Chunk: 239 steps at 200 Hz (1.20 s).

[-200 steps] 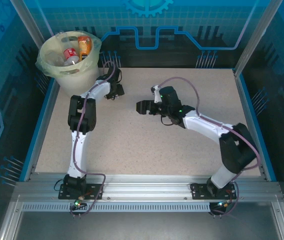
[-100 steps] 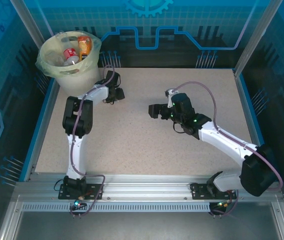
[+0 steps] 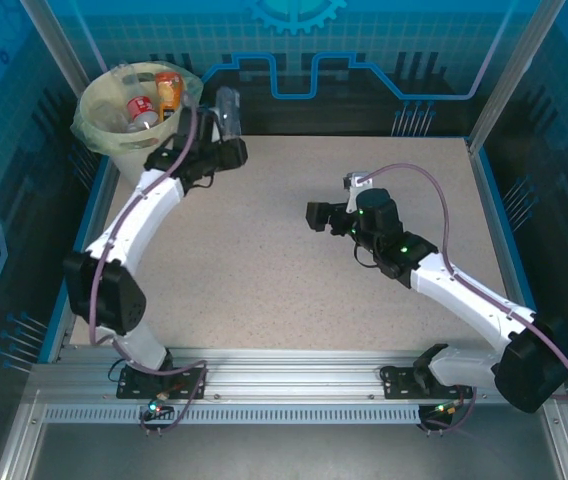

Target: Put the plastic bottles in the bin

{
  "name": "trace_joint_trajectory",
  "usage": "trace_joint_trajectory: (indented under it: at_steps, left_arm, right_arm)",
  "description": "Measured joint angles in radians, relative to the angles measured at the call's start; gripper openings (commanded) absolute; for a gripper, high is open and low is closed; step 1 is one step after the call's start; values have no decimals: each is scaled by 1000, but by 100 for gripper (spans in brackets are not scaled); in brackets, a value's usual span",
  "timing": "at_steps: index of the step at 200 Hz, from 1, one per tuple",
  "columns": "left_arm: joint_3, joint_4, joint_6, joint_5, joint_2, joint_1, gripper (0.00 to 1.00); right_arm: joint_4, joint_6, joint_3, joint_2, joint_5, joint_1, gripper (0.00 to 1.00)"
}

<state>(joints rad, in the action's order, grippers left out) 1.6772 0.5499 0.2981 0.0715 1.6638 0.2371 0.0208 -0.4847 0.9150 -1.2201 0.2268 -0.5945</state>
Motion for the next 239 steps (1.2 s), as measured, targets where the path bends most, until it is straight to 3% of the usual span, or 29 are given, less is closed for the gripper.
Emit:
trace_joint_trajectory:
  at_steps: [37,84,145,182,211,239]
  left_arm:
    - [114,72,-13,-3,-50,-58,34]
    - [241,154,3,-10,-46,-229,38]
    - [491,211,43,-16,138,-427,42]
    - [652,286,47,-47,309,-487,53]
    - [804,375,64,-70,430,-516,78]
    - [850,425,68,-92,455,-519,93]
  right_arm:
    - [-10,-2,-14,0,6,0,100]
    - [-18,-8,-28,2,9,0,100]
    - [-21,-21,-100,5,14,0,100]
    - [-21,-19,-104,16,27,5,100]
    - [-20,-19,-104,20,31,8,100]
    - [-11,-19,-104,20,35,8,100]
